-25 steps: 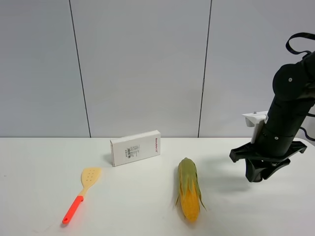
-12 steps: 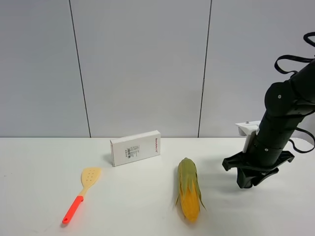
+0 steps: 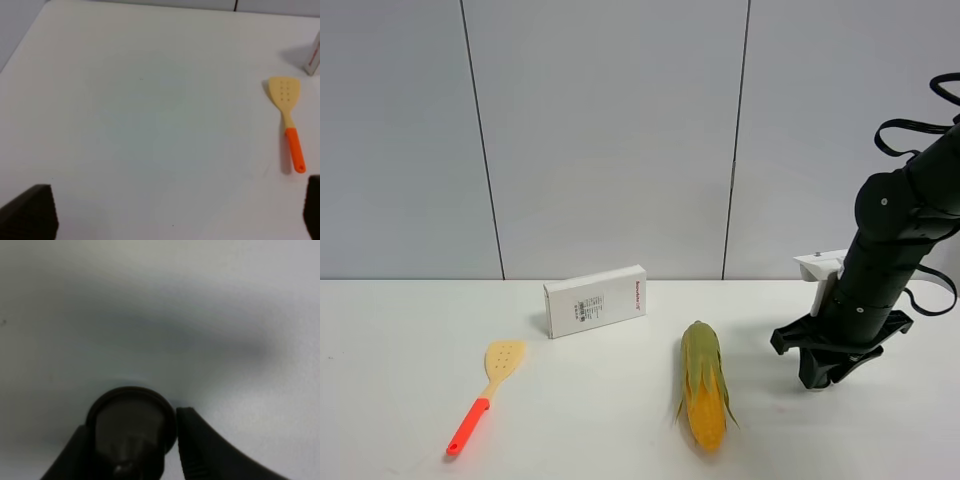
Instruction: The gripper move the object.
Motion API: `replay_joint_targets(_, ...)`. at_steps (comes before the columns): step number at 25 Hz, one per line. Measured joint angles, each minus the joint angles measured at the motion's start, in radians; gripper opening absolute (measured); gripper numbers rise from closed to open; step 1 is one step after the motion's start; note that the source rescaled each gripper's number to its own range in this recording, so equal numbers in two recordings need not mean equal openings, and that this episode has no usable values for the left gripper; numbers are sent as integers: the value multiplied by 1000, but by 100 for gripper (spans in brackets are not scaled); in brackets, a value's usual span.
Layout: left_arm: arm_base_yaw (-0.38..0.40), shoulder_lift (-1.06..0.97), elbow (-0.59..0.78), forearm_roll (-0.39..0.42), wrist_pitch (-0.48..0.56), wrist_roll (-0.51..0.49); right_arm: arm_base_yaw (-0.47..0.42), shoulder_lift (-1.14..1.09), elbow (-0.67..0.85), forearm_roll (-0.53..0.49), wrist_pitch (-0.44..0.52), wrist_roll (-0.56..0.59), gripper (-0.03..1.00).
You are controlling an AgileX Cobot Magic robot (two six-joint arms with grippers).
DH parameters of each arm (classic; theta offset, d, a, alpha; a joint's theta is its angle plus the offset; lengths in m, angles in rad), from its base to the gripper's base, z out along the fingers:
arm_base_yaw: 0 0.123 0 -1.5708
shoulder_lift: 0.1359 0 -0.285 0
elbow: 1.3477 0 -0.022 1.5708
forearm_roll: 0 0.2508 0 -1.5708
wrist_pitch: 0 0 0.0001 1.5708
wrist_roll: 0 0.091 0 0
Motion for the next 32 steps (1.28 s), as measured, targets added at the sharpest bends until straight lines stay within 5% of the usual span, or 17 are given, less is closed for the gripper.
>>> replay_joint_targets(26,0,0,0,0,0,0,0,0,0,-21,-9,-23,0)
replay_joint_targets(28,0,0,0,0,0,0,0,0,0,-21,-4,-23,12)
replay_joint_targets(32,0,0,0,0,0,0,0,0,0,-22,-1,-22,71)
